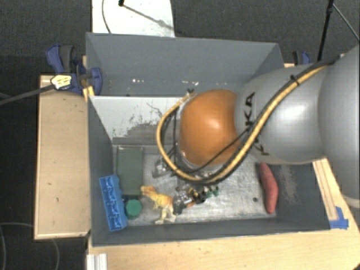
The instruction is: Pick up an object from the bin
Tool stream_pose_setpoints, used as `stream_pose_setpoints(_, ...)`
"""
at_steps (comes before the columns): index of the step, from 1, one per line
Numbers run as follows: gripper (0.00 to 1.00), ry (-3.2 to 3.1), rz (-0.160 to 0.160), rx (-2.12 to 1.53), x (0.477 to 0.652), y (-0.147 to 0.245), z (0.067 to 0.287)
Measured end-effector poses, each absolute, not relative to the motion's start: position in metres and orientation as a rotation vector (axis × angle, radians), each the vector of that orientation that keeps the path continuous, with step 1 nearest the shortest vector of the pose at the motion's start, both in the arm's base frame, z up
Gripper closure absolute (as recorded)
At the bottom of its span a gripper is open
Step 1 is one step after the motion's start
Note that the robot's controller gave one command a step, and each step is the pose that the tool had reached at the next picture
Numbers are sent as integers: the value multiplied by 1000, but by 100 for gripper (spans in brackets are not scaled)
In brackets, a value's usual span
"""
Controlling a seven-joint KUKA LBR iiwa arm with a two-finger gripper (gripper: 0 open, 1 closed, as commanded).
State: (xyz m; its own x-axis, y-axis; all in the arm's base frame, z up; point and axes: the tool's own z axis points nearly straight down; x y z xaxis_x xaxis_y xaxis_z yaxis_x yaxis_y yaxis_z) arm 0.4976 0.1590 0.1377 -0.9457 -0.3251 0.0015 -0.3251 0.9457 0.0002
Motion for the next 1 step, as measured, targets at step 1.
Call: stream_pose_setpoints(1,100,-3048,0,767,517,148,72)
